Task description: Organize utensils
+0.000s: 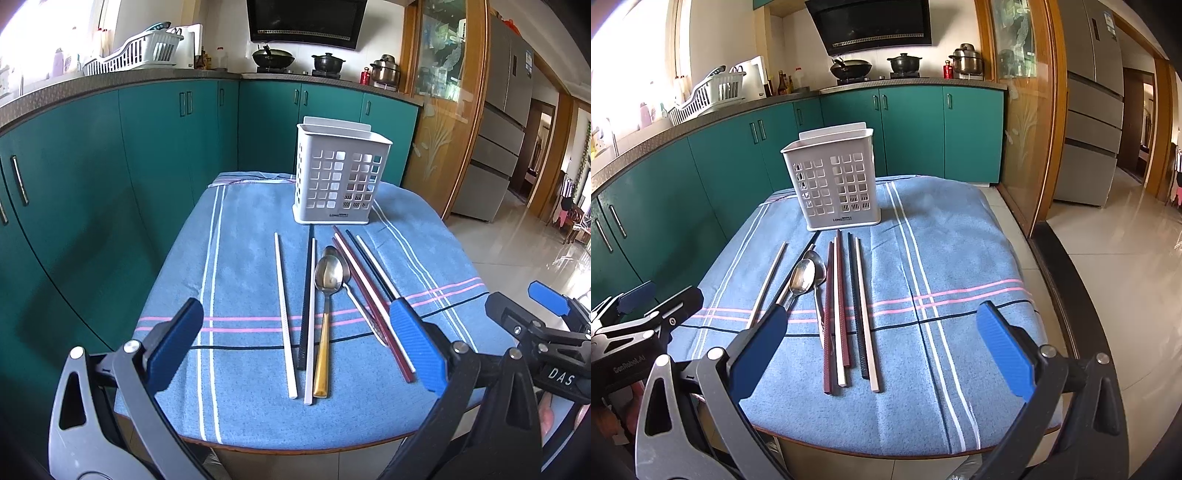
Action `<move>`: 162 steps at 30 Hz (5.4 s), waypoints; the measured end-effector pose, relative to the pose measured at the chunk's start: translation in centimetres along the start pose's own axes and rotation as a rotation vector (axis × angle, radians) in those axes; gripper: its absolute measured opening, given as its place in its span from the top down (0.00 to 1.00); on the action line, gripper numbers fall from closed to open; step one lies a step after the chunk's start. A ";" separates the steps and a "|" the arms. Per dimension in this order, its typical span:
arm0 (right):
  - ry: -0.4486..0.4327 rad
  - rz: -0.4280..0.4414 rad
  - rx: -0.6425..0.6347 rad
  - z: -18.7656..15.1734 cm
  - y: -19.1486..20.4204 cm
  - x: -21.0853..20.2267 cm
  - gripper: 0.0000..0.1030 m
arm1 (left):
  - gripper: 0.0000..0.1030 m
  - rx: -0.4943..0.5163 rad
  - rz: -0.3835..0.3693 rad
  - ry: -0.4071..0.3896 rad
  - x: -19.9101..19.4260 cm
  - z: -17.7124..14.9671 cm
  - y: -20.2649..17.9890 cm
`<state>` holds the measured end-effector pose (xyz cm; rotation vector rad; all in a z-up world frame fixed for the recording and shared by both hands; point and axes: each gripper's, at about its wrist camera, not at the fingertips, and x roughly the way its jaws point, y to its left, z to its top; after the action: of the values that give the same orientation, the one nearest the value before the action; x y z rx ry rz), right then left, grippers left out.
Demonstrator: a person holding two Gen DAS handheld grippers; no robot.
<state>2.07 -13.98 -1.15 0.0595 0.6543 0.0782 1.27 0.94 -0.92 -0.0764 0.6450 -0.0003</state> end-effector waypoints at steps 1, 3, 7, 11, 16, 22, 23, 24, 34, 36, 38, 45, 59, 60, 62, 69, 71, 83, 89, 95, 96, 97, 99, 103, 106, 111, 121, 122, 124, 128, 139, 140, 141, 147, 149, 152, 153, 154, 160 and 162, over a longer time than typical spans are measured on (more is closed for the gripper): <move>0.000 -0.002 -0.002 0.0 0.0 0.0 0.03 | 0.03 0.004 0.002 0.000 0.1 0.0 0.0; 0.004 0.000 -0.002 0.0 0.0 0.2 0.03 | 0.03 0.005 0.003 -0.001 0.2 0.0 0.0; 0.001 0.006 0.000 -0.1 -0.2 0.3 0.03 | 0.03 0.004 -0.003 0.000 0.2 0.0 0.0; 0.000 0.011 0.005 -0.1 -0.3 0.3 0.03 | 0.03 0.007 0.000 0.001 0.3 -0.1 0.0; -0.002 0.012 0.003 -0.1 -0.3 0.3 0.03 | 0.03 0.012 0.002 0.004 0.5 -0.2 -0.1; -0.004 0.012 0.004 -0.1 -0.4 0.2 0.03 | 0.03 0.012 0.002 0.005 0.5 -0.2 -0.1; -0.004 0.012 0.003 -0.1 -0.4 0.2 0.03 | 0.03 0.012 0.003 0.005 0.5 -0.2 -0.1; -0.003 0.013 0.003 -0.1 -0.4 0.2 0.03 | 0.03 0.012 0.002 0.004 0.5 -0.2 -0.1; -0.003 0.011 0.004 0.0 -0.4 0.2 0.03 | 0.03 0.013 0.002 0.004 0.6 -0.3 0.0; -0.003 0.010 0.004 -0.1 -0.4 0.2 0.03 | 0.03 0.017 -0.001 0.004 0.6 -0.3 -0.1; -0.003 0.011 0.004 -0.1 -0.4 0.2 0.03 | 0.03 0.019 -0.001 0.004 0.5 -0.3 -0.2; -0.003 0.012 0.005 -0.1 -0.4 0.2 0.03 | 0.03 0.019 -0.004 0.004 0.5 -0.4 -0.2; -0.006 0.016 0.012 -0.1 -0.6 0.4 0.03 | 0.03 0.035 0.010 0.020 1.2 -0.6 -0.5; -0.009 0.016 0.012 -0.1 -0.7 0.4 0.03 | 0.03 0.035 0.008 0.021 1.3 -0.5 -0.4; -0.015 0.020 0.014 0.0 -0.8 0.3 0.03 | 0.03 0.026 -0.013 0.028 1.4 -0.5 -0.3; -0.079 0.021 0.029 0.3 -1.6 -0.3 0.03 | 0.03 0.034 -0.092 0.081 3.1 0.0 0.1; -0.089 0.023 0.038 0.5 -1.9 -0.2 0.03 | 0.03 -0.018 -0.070 0.131 4.3 0.9 1.2; -0.042 0.083 0.094 1.0 -3.7 2.7 0.03 | 0.18 -0.019 0.033 0.225 14.9 8.2 2.7; 0.034 0.104 0.083 0.9 -3.7 4.6 0.03 | 0.40 -0.035 0.065 0.368 22.6 7.7 2.9; 0.070 0.124 0.074 0.8 -3.6 5.5 0.03 | 0.43 -0.023 0.101 0.386 25.7 7.4 2.8; 0.074 0.125 0.073 0.8 -3.6 5.6 0.03 | 0.43 -0.015 0.109 0.386 26.0 7.7 2.6; 0.080 0.126 0.073 0.7 -3.6 5.7 0.03 | 0.44 -0.021 0.112 0.383 26.2 7.8 2.6; 0.090 0.127 0.072 0.7 -3.5 6.0 0.03 | 0.50 -0.026 0.119 0.380 26.4 7.8 2.8; 0.103 0.118 0.068 0.6 -3.6 6.4 0.03 | 0.89 -0.036 0.116 0.373 25.8 8.1 3.7; 0.114 0.108 0.058 0.6 -3.4 6.8 0.03 | 0.95 -0.062 0.068 0.378 26.4 8.3 4.8; 0.109 0.053 0.012 1.1 -2.9 7.7 0.03 | 0.96 -0.097 -0.036 0.319 24.1 8.7 5.7; 0.246 0.076 -0.135 7.4 1.1 15.2 0.19 | 0.96 0.006 -0.152 -0.030 9.5 13.2 4.1; 0.285 0.079 -0.133 7.9 1.2 16.6 0.35 | 0.96 0.001 -0.166 -0.052 8.6 13.7 4.3; 0.368 0.116 -0.102 8.7 1.2 19.5 0.59 | 0.96 -0.005 -0.171 -0.075 7.3 14.1 4.4; 0.463 0.140 -0.087 9.8 1.5 23.7 0.59 | 0.96 -0.016 -0.192 -0.106 6.3 14.4 5.7; 0.547 0.052 -0.162 10.0 3.4 28.1 0.79 | 0.96 -0.009 -0.196 -0.136 3.9 14.9 6.0; 0.550 0.048 -0.170 10.0 3.6 28.3 0.80 | 0.96 -0.008 -0.197 -0.139 3.7 15.0 6.0; 0.552 0.044 -0.174 10.1 3.8 28.5 0.81 | 0.96 -0.008 -0.197 -0.141 3.7 15.0 6.0; 0.574 0.033 -0.170 10.5 4.8 28.9 0.95 | 0.96 0.008 -0.192 -0.139 3.6 15.1 5.6; 0.560 0.034 -0.164 10.9 4.9 28.8 0.96 | 0.96 0.013 -0.198 -0.135 3.7 15.0 5.4; 0.505 0.072 -0.118 12.2 3.5 26.1 0.96 | 0.96 0.021 -0.198 -0.130 3.7 15.1 5.3; 0.471 0.085 -0.104 12.6 3.2 24.6 0.96 | 0.96 0.026 -0.200 -0.127 3.7 15.1 5.2; 0.434 0.093 -0.099 13.0 2.9 23.0 0.96 | 0.96 0.031 -0.200 -0.126 3.7 15.0 5.1; 0.195 0.168 -0.086 15.5 2.7 10.7 0.95 | 0.96 0.068 -0.195 -0.142 2.4 15.2 4.2; 0.136 0.184 -0.073 15.8 2.3 7.5 0.95 | 0.96 0.079 -0.197 -0.154 1.6 15.3 4.0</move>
<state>17.50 -11.48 7.08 0.0439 0.7805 0.2850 11.64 5.96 9.96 -0.0629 0.4810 -0.2075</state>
